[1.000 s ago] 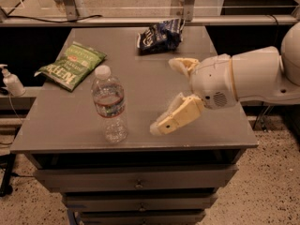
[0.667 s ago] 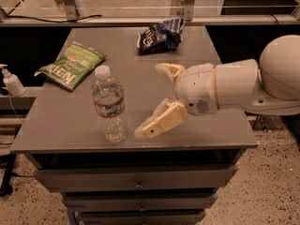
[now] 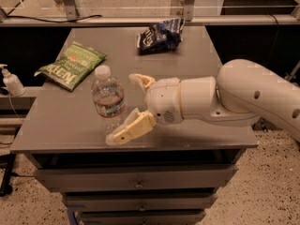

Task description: Move water bottle near blue chip bag

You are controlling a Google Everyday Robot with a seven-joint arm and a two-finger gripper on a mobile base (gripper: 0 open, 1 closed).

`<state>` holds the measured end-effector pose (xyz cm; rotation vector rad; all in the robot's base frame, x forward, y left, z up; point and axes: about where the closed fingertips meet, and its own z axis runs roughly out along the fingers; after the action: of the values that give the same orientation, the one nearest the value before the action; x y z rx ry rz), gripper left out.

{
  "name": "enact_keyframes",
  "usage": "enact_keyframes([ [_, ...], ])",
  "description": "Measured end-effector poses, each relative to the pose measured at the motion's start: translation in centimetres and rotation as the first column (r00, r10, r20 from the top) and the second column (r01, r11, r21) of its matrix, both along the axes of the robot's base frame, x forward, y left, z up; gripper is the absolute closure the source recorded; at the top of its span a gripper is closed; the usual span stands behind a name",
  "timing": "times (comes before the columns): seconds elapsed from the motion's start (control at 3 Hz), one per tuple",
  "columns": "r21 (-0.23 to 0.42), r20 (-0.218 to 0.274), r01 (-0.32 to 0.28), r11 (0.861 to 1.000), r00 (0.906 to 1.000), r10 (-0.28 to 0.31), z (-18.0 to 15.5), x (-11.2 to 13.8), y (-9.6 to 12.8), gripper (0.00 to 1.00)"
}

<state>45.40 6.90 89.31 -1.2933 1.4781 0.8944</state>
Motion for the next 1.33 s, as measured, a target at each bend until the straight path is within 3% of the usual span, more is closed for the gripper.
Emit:
enact_keyframes([
  [0.33,0.035,-0.008,-0.011,0.999,0.9999,0.011,-1.0,0.1,1.6,0.12],
  [1.0,0.093,-0.028,0.001,0.996,0.9996,0.002,-0.3,-0.2,3.4,0.61],
  [1.33,0.093,-0.003,0.051,0.994,0.9987,-0.051,1.3,0.5,1.6,0.83],
])
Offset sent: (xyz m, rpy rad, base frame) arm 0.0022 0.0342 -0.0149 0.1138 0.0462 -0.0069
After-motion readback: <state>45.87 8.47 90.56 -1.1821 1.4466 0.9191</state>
